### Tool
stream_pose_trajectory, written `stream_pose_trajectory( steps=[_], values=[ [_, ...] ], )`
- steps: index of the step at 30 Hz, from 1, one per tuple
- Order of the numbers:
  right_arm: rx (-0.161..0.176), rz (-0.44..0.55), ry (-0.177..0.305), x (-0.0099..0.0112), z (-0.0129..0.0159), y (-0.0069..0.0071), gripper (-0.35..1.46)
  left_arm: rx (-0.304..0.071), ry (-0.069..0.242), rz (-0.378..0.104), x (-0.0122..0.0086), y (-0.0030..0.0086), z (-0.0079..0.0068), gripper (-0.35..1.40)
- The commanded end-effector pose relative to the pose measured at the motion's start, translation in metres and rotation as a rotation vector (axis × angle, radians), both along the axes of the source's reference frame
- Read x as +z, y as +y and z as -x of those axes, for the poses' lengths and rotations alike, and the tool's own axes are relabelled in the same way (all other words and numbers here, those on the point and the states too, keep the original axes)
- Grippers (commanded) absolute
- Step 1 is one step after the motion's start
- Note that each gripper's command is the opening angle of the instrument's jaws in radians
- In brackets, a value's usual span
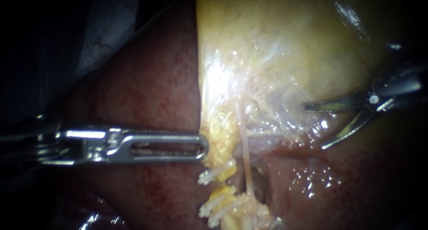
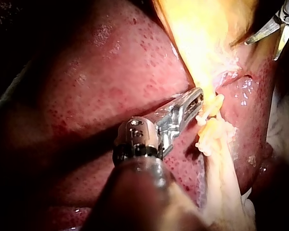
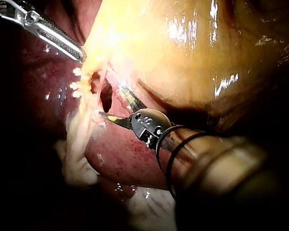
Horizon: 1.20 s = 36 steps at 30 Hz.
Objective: Go back from the cut left tube
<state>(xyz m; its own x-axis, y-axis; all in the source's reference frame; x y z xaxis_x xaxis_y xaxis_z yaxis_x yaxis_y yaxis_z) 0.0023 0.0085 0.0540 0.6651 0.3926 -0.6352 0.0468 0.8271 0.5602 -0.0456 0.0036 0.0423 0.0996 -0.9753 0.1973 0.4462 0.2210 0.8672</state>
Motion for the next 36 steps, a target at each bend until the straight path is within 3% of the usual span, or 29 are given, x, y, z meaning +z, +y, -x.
stream_pose_trajectory(
  steps=[1, 14, 36],
  values=[
    [0.0, 0.0, 0.0, 0.0, 0.0, 0.0, 0.79, 0.001, 0.002, 0.005, 0.0001, 0.0001, 0.0002, -0.35],
    [0.0, 0.0, 0.0, 0.0, 0.0, 0.0, 0.79, -0.008, -0.015, 0.03, 0.0007, 0.001, 0.0014, -0.35],
    [0.0, 0.0, 0.0, -0.0001, 0.0, -0.0001, 0.79, -0.012, -0.027, 0.033, 0.0002, 0.0014, 0.0013, -0.35]
  ],
)
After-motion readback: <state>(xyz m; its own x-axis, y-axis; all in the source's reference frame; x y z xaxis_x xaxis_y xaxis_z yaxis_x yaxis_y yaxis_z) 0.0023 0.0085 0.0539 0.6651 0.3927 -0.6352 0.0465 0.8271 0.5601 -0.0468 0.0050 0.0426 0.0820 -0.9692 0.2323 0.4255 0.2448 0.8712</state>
